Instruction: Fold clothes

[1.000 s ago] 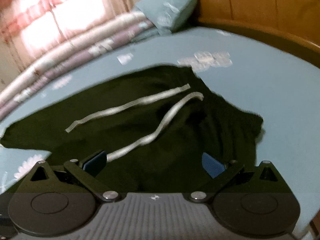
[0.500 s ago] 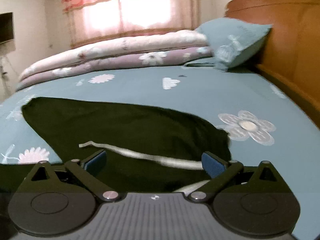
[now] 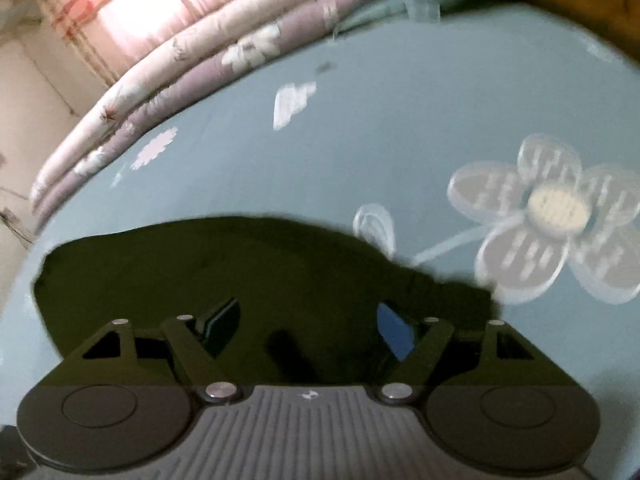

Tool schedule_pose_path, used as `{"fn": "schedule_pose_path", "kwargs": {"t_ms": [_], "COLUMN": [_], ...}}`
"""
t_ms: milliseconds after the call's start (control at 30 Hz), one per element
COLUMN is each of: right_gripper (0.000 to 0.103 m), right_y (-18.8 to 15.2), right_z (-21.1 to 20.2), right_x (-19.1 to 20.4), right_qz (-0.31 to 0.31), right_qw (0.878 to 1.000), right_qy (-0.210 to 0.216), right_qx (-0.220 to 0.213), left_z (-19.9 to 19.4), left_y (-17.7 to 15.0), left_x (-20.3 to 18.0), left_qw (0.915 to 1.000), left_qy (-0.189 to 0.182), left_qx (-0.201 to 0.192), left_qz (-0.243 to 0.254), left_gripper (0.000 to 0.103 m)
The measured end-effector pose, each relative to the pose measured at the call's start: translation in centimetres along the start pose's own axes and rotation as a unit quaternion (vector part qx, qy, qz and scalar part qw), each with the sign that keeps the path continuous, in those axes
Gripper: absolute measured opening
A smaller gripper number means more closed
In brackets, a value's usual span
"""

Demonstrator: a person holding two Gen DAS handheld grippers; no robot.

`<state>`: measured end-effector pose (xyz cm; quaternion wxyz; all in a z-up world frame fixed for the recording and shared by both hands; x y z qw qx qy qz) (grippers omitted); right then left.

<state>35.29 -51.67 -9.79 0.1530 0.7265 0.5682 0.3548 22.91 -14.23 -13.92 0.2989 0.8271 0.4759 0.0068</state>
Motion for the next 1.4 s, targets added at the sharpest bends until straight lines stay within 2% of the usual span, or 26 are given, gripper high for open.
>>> {"fn": "schedule_pose_path", "kwargs": {"t_ms": [133,267,333,500,633,733,833,867,900,933,967,1000,1033,1167,1267,1400], "right_gripper": [0.08,0.079,0.071,0.064,0.064,0.064,0.063,0.063,0.054,0.039,0.031,0.016,0.01,0.007,0.006,0.006], "right_y": [1.4,2.3,2.7,2.6,2.8,3.3,3.4,3.4,3.3,3.1,3.0,2.8,2.6,1.8,2.0,2.2], "right_z": [-1.9,-1.2,-0.8,0.9,2.7,4.2,5.5,5.7,5.8,5.7,5.6,5.5,5.3,4.5,3.1,1.2], "right_x": [0.3,-1.8,-2.8,-3.2,-2.4,-2.0,-1.8,-1.8,-1.6,-1.5,-1.3,-1.1,-0.9,0.0,0.0,0.0], "right_qz": [-0.07,-0.113,-0.134,-0.198,-0.247,-0.254,-0.266,-0.268,-0.272,-0.276,-0.28,-0.283,-0.286,-0.304,-0.296,-0.287], "right_qw": [0.997,0.994,0.991,0.98,0.968,0.965,0.961,0.96,0.959,0.958,0.957,0.956,0.955,0.951,0.952,0.952], "right_qy": [-0.009,-0.01,-0.011,0.029,0.049,0.061,0.059,0.061,0.064,0.068,0.069,0.067,0.066,0.06,0.072,0.089], "right_qx": [-0.016,-0.005,0.0,-0.003,0.003,0.03,0.048,0.045,0.042,0.041,0.038,0.033,0.029,0.008,-0.025,-0.067], "left_z": [-0.9,-2.2,-2.3,-1.6,-0.5,0.7,1.5,1.9,2.4,3.0,3.6,4.5,5.3,7.5,8.8,10.6], "left_y": [0.8,2.2,3.1,5.1,7.1,9.7,12.7,13.7,14.7,15.8,16.7,17.6,18.4,20.6,22.6,25.1], "left_x": [-0.6,-1.6,-1.8,-1.4,-0.7,0.5,1.5,1.8,2.1,2.5,2.9,3.2,3.4,3.2,3.2,2.9], "left_qw": [0.9998,0.9978,0.9959,0.9898,0.9826,0.9817,0.9774,0.9764,0.9757,0.9756,0.9764,0.9768,0.9754,0.9584,0.9464,0.935], "left_qy": [-0.011,-0.036,-0.051,-0.069,-0.042,-0.017,-0.014,-0.009,-0.004,0.003,0.012,0.024,0.04,0.09,0.119,0.152], "left_qx": [-0.011,-0.03,-0.034,-0.031,-0.035,-0.032,-0.05,-0.056,-0.062,-0.064,-0.063,-0.057,-0.053,-0.062,-0.072,-0.075], "left_qz": [0.009,0.046,0.066,0.12,0.177,0.187,0.205,0.209,0.21,0.21,0.207,0.205,0.21,0.264,0.291,0.312], "left_gripper": [0.087,0.087,0.087,0.087,0.087,0.086,0.085,0.082,0.079,0.073,0.065,0.062,0.053,0.05,0.049,0.049]}}
Point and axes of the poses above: each gripper's, at about its wrist camera, not at the fingertips, and z roughly the way its jaws point, x to its left, y to its top, the point moved 2 cm from there along z, roughly the way its jaws point, and after that the axes turned 3 degrees about -z, right-handed, at the moved point
